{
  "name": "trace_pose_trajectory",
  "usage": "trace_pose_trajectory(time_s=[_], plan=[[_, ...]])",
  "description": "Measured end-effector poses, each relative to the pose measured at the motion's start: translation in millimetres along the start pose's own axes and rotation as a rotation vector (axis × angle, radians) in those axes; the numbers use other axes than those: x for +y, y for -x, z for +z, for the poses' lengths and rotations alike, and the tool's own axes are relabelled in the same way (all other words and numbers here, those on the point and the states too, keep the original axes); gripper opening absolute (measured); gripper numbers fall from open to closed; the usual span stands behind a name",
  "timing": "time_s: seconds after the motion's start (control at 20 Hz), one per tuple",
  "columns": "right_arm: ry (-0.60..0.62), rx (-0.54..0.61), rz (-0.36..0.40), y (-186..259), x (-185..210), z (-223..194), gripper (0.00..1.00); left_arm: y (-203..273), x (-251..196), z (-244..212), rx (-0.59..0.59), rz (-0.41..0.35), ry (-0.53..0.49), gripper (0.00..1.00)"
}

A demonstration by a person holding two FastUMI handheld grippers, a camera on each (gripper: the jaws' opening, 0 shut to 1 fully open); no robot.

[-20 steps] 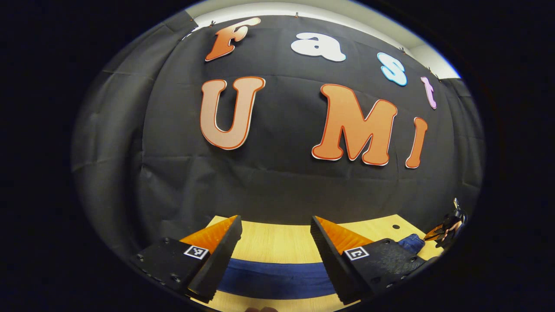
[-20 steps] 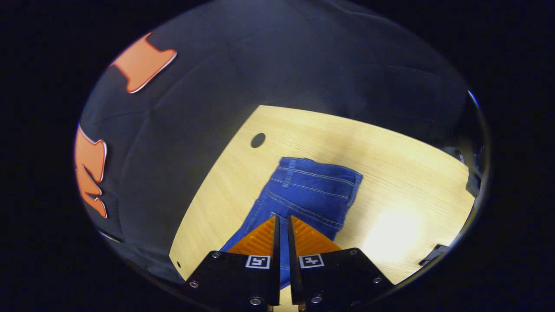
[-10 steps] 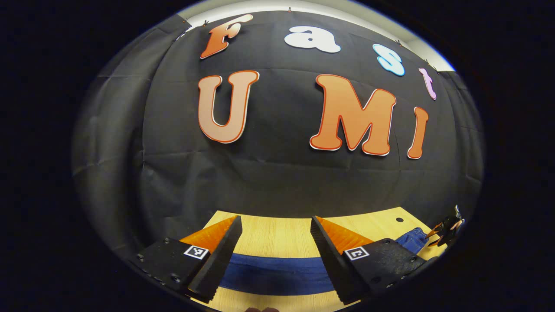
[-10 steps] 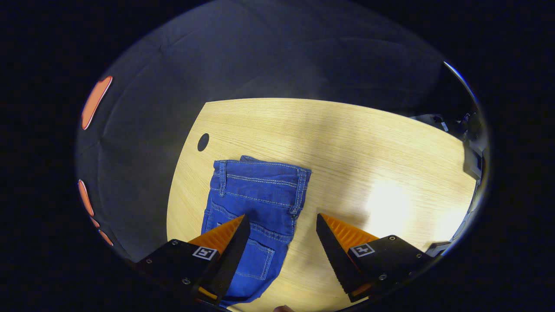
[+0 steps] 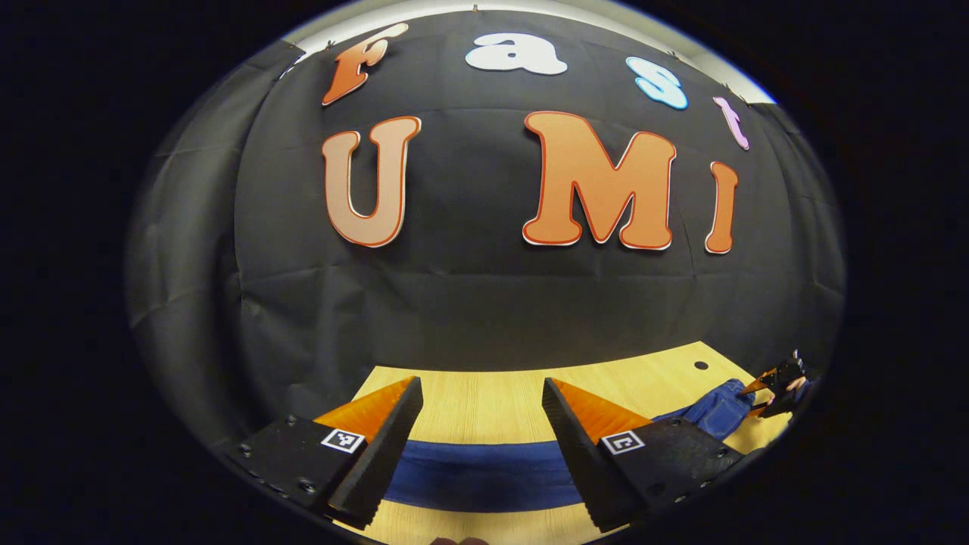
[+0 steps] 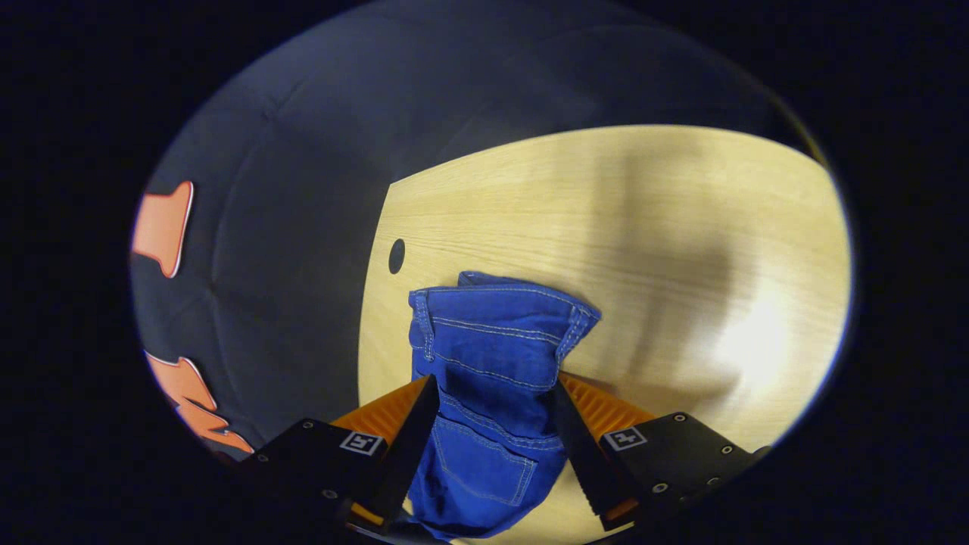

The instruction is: Grasp the waist and the cuffs of the jeans and fold them to make the two legs overlap; first hold the waist and fold one-third of the jeans toward the cuffs, then hold the cuffs and fold the remaining one-third in the same direction to finish folding.

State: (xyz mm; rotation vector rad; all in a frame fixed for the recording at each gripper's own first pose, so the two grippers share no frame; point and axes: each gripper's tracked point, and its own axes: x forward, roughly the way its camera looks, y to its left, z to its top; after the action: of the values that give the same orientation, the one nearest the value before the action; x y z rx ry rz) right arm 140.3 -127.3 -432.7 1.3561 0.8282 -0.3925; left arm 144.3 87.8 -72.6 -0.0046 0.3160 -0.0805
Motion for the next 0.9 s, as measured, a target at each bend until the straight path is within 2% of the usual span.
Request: trace_pose_trajectory(time_s=[0.05, 0.1, 0.15, 0.2, 0.25, 0.3, 0.35, 0.4, 0.45, 0.5, 0.6, 0.75, 0.9], plan=[[-0.032, -0.003, -0.002, -3, -8, 2, 0.84, -1, 0, -1, 0.002, 0.001, -0.002, 0.98], [-0.063, -0.010, -0.007, -5, -13, 1, 0.71, -2, -1, -1, 0.006, 0.000, -0.002, 0.96], [-0.064, -0.010, -0.001, -4, -16, 2, 0.52, -4, -2, -2, 0.011, -0.001, -0.003, 0.98], [-0.052, -0.015, -0.007, -4, -21, 2, 0.50, -5, -3, -5, 0.017, -0.003, -0.003, 0.97], [-0.039, -0.021, -0.022, -6, -22, 3, 0.27, -6, -4, -6, 0.022, -0.005, -0.005, 0.97], [-0.044, -0.023, -0.022, -3, -19, 2, 0.28, -6, -6, -6, 0.025, -0.008, -0.007, 0.98], [-0.041, -0.011, -0.013, -5, -15, -1, 0.20, -6, -6, -5, 0.023, -0.010, -0.006, 0.96], [-0.049, -0.013, -0.017, -4, -14, -2, 0.20, -7, -6, -6, 0.023, -0.011, -0.007, 0.97], [-0.060, -0.032, -0.038, -6, -15, 1, 0.09, -7, -6, -5, 0.022, -0.010, -0.006, 0.98], [-0.054, -0.014, -0.001, 2, -2, -3, 0.09, -7, -6, -5, 0.023, -0.013, -0.002, 0.98], [-0.017, -0.028, 0.019, 10, 7, -2, 0.09, -7, -7, -7, 0.023, -0.020, 0.005, 0.98], [0.111, -0.094, 0.015, 32, 25, -2, 0.08, -6, -7, -4, 0.013, -0.030, 0.014, 0.98], [0.208, -0.100, 0.040, 40, 51, -11, 0.08, -5, -2, -6, 0.010, -0.041, 0.029, 0.98]])
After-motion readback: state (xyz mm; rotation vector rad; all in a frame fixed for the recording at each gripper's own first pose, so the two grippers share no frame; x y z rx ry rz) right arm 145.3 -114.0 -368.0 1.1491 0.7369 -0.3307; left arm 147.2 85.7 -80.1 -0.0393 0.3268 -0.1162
